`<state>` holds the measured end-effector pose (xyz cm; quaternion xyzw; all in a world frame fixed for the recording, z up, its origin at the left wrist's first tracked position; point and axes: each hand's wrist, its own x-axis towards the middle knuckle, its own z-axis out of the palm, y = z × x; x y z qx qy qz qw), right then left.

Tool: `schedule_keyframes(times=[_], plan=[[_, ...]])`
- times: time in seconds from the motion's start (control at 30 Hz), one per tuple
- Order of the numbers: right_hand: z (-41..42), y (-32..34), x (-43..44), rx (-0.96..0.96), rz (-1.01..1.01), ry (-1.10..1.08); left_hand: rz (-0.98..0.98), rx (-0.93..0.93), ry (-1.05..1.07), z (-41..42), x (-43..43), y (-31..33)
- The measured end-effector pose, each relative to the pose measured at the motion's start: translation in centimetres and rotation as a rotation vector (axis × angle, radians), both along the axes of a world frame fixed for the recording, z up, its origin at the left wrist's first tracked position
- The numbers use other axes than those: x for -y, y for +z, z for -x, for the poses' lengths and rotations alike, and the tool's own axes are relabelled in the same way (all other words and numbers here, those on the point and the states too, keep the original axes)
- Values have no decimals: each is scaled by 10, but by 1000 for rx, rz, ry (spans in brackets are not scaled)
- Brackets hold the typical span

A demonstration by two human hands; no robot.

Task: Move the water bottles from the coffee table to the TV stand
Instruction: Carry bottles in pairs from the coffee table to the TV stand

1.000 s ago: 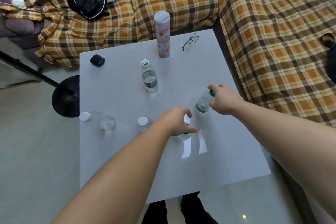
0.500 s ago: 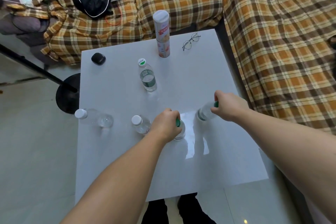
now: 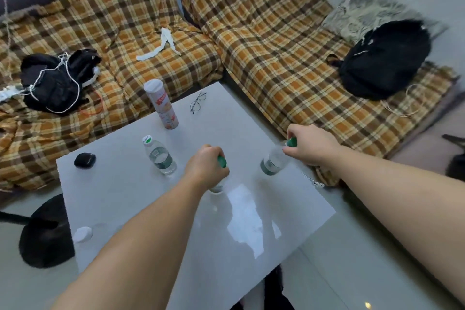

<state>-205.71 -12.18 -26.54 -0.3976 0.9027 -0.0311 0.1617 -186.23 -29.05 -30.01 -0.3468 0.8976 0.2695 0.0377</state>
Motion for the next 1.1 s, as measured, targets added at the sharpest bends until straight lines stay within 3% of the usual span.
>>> schedule_keyframes(times=[0.33, 0.63, 0.87, 1.1], plan=[[-69, 63, -139, -235, 40, -336, 41, -168, -356, 21, -75, 69], [-156, 101, -314, -129, 8, -657, 89, -124, -858, 41, -227, 98], [-291, 117, -474, -159, -26, -944, 170, -211, -1275, -2, -391, 127], [-501, 124, -614, -246, 17, -1409, 271, -193, -1823, -115, -581, 154]])
